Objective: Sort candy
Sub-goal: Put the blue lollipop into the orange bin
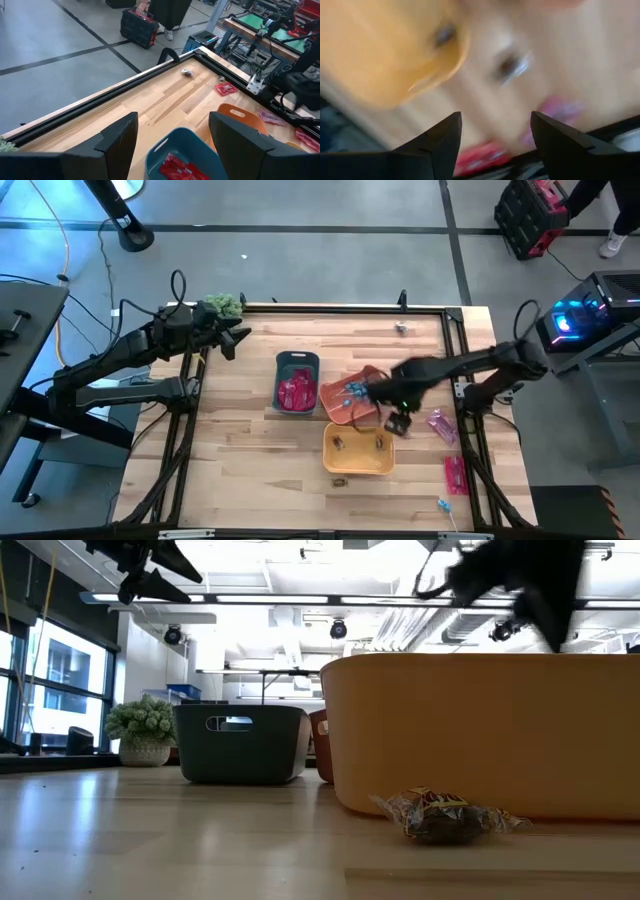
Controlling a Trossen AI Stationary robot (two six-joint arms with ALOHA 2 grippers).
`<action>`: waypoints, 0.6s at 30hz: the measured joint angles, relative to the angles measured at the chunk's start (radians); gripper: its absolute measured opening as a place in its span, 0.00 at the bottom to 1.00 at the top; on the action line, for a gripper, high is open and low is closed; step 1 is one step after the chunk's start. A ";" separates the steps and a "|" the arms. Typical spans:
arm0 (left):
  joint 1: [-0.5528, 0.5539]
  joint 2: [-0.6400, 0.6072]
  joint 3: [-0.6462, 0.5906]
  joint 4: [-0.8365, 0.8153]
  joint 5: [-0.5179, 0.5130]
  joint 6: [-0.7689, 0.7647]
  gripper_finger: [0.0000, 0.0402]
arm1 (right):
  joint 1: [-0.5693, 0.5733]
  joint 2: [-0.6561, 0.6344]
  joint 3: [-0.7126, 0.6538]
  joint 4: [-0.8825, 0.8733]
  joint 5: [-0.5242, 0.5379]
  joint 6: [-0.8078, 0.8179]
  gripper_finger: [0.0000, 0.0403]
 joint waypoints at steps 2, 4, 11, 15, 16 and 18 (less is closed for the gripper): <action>0.000 0.000 0.000 0.000 0.000 0.000 0.59 | 0.071 -0.041 -0.077 0.052 -0.104 0.135 0.57; 0.000 0.003 0.000 0.000 0.000 0.000 0.59 | 0.156 -0.079 -0.154 0.131 -0.198 0.286 0.57; 0.000 0.027 0.000 0.002 0.000 0.000 0.59 | 0.438 -0.094 -0.390 0.706 -0.425 0.742 0.57; 0.000 0.041 0.000 0.003 0.000 0.001 0.59 | 0.531 -0.042 -0.460 0.888 -0.433 0.939 0.57; 0.000 0.045 0.000 0.003 0.000 0.001 0.59 | 0.546 -0.029 -0.467 0.894 -0.437 0.973 0.57; 0.000 0.052 0.000 0.005 0.000 0.001 0.59 | 0.570 -0.006 -0.473 0.879 -0.445 1.018 0.57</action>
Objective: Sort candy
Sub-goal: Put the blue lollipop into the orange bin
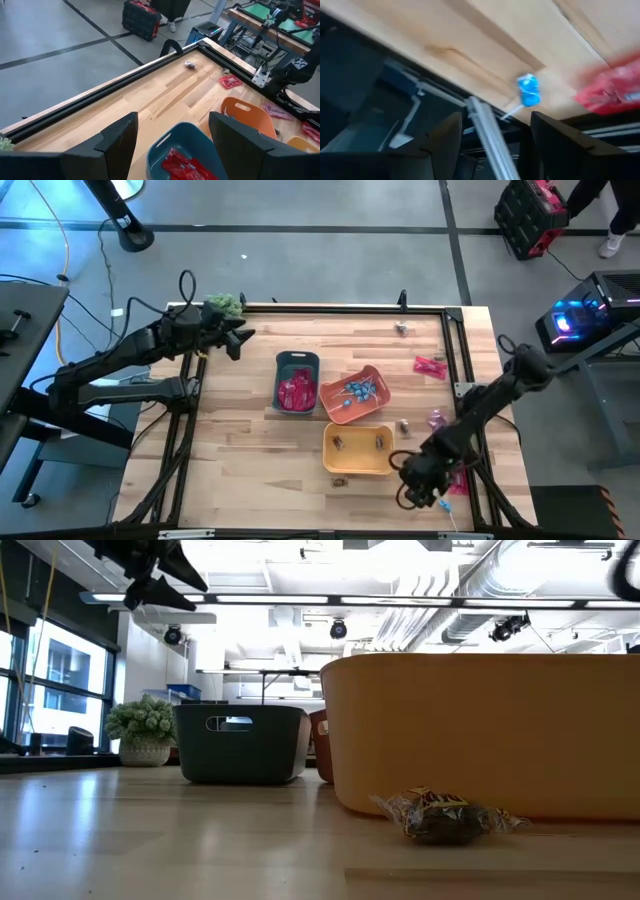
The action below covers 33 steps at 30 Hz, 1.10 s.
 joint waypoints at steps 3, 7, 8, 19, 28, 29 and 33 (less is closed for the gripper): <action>0.000 0.009 0.000 0.003 0.000 0.006 0.59 | 0.027 0.037 -0.006 0.004 -0.012 0.032 0.57; 0.000 0.017 0.000 0.003 0.000 0.010 0.59 | 0.056 0.094 -0.007 0.027 -0.050 0.045 0.57; 0.000 0.018 0.000 0.003 0.000 0.010 0.59 | 0.062 0.108 -0.007 0.026 -0.057 0.048 0.57; 0.000 0.018 0.000 0.002 0.002 0.010 0.59 | 0.115 0.260 -0.007 0.133 -0.136 0.053 0.57; 0.000 0.018 0.000 0.002 0.002 0.040 0.59 | 0.127 0.289 -0.007 0.172 -0.169 0.043 0.27; 0.000 0.018 0.000 0.002 0.001 0.046 0.59 | 0.127 0.286 -0.007 0.173 -0.167 0.042 0.19; 0.000 0.018 0.000 0.002 0.000 0.052 0.59 | 0.113 0.253 -0.005 0.175 -0.138 0.004 0.03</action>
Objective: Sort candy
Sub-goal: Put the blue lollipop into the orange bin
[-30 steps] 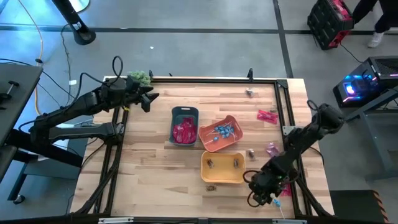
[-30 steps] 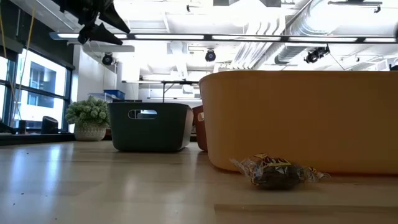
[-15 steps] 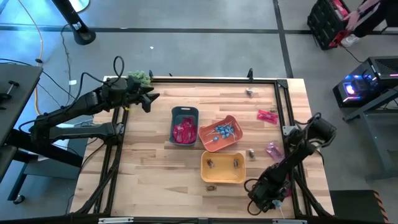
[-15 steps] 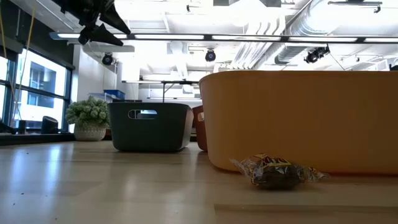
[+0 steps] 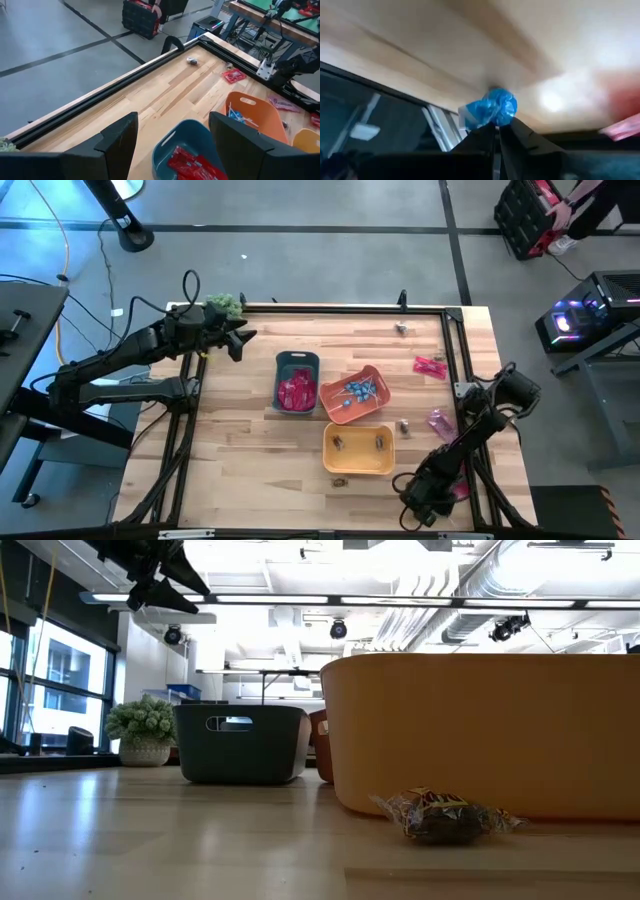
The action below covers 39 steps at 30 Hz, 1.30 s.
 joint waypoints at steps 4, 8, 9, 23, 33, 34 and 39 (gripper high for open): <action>0.001 0.000 0.000 0.005 0.000 0.001 0.59 | -0.042 -0.088 0.000 -0.049 0.046 -0.050 0.04; 0.001 0.000 0.000 0.035 0.000 0.002 0.59 | -0.112 -0.236 0.000 -0.163 0.137 -0.118 0.01; 0.001 0.000 0.000 0.046 0.000 0.002 0.59 | -0.135 -0.277 0.000 -0.198 0.167 -0.134 0.01; 0.001 0.000 0.000 0.274 0.059 -0.084 0.59 | -0.643 -0.680 0.000 -0.259 0.682 -0.406 0.00; 0.000 0.004 0.000 0.568 0.184 -0.161 0.59 | -0.931 -0.521 0.000 -0.044 0.638 -0.618 0.03; 0.000 0.005 0.000 0.560 0.206 -0.179 0.59 | -0.940 -0.506 0.000 -0.058 0.612 -0.631 0.06; -0.008 0.010 0.000 0.504 0.275 -0.244 0.59 | -0.936 -0.478 0.000 -0.079 0.557 -0.659 0.23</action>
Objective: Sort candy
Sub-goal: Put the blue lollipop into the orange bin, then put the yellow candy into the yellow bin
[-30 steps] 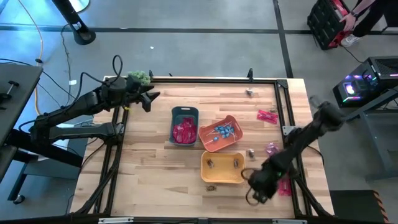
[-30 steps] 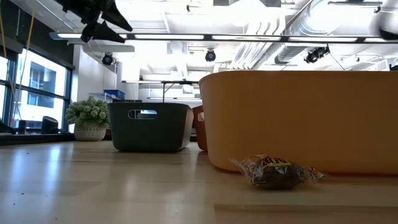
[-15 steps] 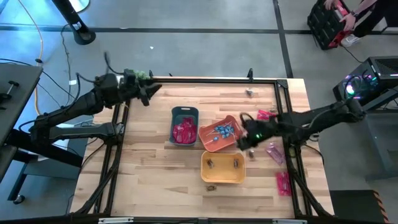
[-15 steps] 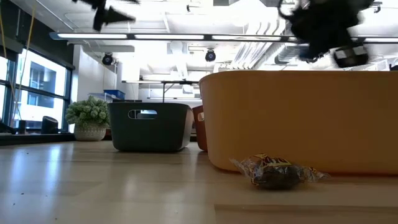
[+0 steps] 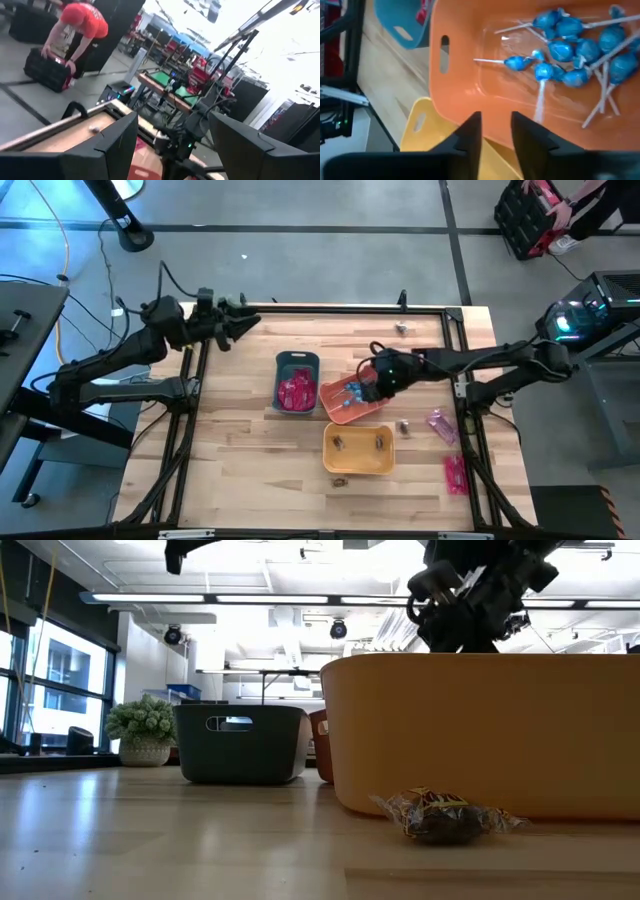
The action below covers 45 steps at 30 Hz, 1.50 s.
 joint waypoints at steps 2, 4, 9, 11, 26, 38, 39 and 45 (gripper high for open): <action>-0.009 0.006 0.000 -0.015 -0.006 -0.001 0.59 | 0.003 -0.005 0.000 0.011 -0.002 -0.013 0.31; -0.017 0.016 0.000 -0.009 -0.010 0.000 0.59 | 0.004 -0.018 0.000 0.022 -0.005 -0.035 0.38; -0.038 0.069 0.000 -0.007 -0.013 -0.002 0.59 | 0.012 -0.091 0.000 -0.019 -0.071 -0.075 0.50; -0.049 0.098 0.000 -0.002 -0.013 -0.009 0.59 | 0.044 -0.126 0.001 -0.104 -0.081 -0.052 0.51; -0.090 0.286 0.000 0.185 -0.015 -0.046 0.59 | 0.412 -0.109 -0.110 -0.447 0.176 0.341 0.48; -0.077 0.167 0.000 0.225 -0.138 -0.025 0.59 | 0.404 0.145 -0.139 -0.259 0.206 0.298 0.48; -0.077 0.157 0.000 0.224 -0.141 -0.024 0.59 | 0.404 0.164 -0.136 -0.266 0.208 0.309 0.48; -0.076 0.082 0.000 0.218 -0.142 0.081 0.59 | 0.403 0.224 -0.128 -0.323 0.227 0.396 0.37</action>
